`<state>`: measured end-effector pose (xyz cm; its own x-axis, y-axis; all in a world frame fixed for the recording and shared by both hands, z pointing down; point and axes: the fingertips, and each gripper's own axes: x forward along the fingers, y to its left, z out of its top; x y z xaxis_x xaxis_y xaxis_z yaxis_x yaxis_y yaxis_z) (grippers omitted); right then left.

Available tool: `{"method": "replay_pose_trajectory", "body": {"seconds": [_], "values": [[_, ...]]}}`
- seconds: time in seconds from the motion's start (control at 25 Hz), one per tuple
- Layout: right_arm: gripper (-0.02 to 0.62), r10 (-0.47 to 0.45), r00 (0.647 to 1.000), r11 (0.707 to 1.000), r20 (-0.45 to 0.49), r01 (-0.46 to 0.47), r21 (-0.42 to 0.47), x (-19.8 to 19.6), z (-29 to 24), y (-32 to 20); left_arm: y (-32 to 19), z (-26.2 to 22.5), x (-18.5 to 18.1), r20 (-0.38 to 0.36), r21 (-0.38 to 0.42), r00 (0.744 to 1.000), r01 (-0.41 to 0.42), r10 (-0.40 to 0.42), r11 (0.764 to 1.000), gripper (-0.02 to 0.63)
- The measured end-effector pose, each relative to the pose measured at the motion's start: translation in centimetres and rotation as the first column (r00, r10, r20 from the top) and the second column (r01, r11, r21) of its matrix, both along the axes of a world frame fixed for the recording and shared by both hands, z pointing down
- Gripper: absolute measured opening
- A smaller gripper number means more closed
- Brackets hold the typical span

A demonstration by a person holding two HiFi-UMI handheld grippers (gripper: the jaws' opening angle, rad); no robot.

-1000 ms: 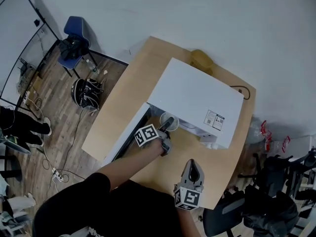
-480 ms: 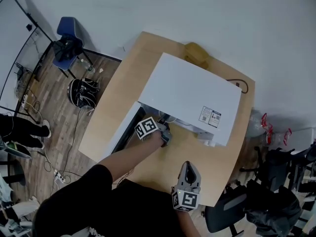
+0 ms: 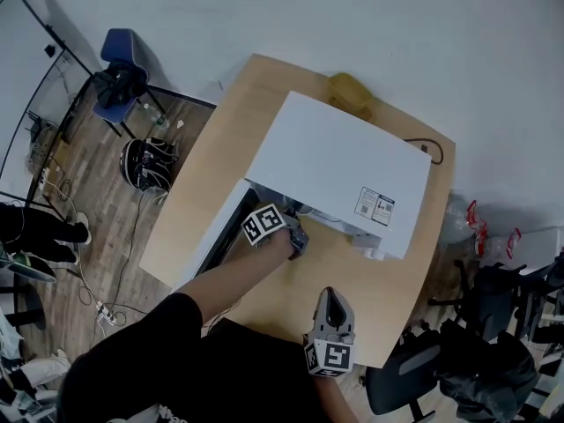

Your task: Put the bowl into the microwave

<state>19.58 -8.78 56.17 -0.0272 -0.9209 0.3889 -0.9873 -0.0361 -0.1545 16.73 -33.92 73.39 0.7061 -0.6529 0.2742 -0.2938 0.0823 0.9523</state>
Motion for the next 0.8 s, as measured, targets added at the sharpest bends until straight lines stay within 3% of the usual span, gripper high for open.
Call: {"method": "replay_pose_trajectory", "body": {"seconds": [0.2, 0.36, 0.56, 0.64, 0.8], "values": [[0.060, -0.008, 1.000, 1.000, 0.002, 0.008, 0.004, 0.0, -0.1, 0.0, -0.7, -0.3, -0.8, 0.053, 0.032, 0.998, 0.042, -0.044, 0.999, 0.233], [0.060, 0.001, 1.000, 1.000, -0.002, -0.001, -0.008, 0.0, 0.0, 0.2, -1.2, -0.4, -0.8, 0.153, 0.079, 0.988, -0.012, 0.000, 0.997, 0.239], [0.060, -0.019, 1.000, 1.000, -0.010, 0.019, 0.001, -0.3, -0.1, 0.1, -1.9, -1.2, 1.5, 0.067, 0.105, 0.993, -0.104, 0.097, 0.989, 0.267], [0.060, -0.028, 1.000, 1.000, -0.008, 0.028, -0.002, -0.6, 0.1, 0.1, -2.0, -1.2, 1.6, 0.068, 0.108, 0.992, -0.115, 0.108, 0.988, 0.267], [0.060, -0.039, 0.999, 0.999, 0.010, 0.039, 0.000, -0.9, 0.1, -0.3, -1.9, -1.2, 1.4, 0.179, 0.149, 0.976, -0.148, 0.121, 0.978, 0.282]]}}
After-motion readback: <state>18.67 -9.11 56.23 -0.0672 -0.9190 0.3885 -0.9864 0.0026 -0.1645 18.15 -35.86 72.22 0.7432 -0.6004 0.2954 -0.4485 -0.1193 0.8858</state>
